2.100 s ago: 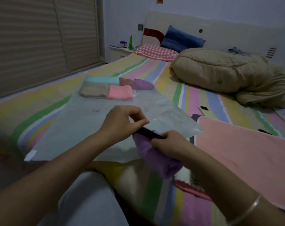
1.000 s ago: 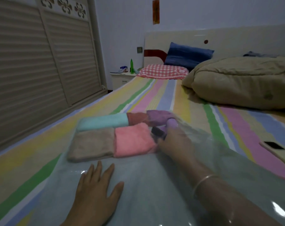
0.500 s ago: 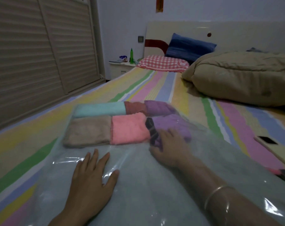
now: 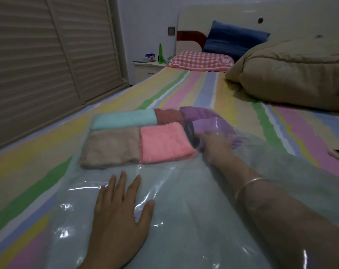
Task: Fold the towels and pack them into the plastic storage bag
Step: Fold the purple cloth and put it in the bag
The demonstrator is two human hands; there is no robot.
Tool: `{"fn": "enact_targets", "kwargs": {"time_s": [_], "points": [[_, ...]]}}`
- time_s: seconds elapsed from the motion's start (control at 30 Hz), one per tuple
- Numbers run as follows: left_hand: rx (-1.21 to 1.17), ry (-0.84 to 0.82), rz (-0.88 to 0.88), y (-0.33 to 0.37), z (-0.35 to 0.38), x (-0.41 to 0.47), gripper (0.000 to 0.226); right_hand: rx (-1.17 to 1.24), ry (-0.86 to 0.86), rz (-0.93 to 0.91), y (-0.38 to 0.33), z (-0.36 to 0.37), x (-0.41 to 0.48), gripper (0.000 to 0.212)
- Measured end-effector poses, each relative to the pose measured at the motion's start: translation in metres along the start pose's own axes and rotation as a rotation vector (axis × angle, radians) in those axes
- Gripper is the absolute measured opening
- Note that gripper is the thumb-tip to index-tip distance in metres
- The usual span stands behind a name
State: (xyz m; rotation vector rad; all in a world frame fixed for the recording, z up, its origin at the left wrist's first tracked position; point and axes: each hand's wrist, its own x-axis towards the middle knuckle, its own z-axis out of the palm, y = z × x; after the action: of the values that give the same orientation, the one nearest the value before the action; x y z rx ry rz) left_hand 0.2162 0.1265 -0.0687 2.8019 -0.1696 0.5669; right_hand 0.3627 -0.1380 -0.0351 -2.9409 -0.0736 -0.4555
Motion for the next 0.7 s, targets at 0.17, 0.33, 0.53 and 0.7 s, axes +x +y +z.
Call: {"fn": "enact_targets", "kwargs": {"time_s": [0.17, 0.33, 0.53, 0.7], "points": [[0.012, -0.029, -0.015, -0.001, 0.002, -0.002, 0.068, 0.032, -0.008, -0.027, 0.008, 0.006, -0.002, 0.067], [-0.003, -0.056, -0.050, -0.001, -0.001, -0.002, 0.070, 0.004, 0.011, 0.021, 0.002, -0.009, -0.050, 0.064], [0.231, -0.047, 0.081, 0.025, -0.029, -0.004, 0.058, -0.006, -0.217, 0.075, -0.025, -0.056, -0.176, 0.059], [0.009, -0.062, 0.199, 0.140, -0.068, -0.038, 0.045, -0.034, -0.159, -0.130, -0.006, -0.121, -0.299, 0.057]]}}
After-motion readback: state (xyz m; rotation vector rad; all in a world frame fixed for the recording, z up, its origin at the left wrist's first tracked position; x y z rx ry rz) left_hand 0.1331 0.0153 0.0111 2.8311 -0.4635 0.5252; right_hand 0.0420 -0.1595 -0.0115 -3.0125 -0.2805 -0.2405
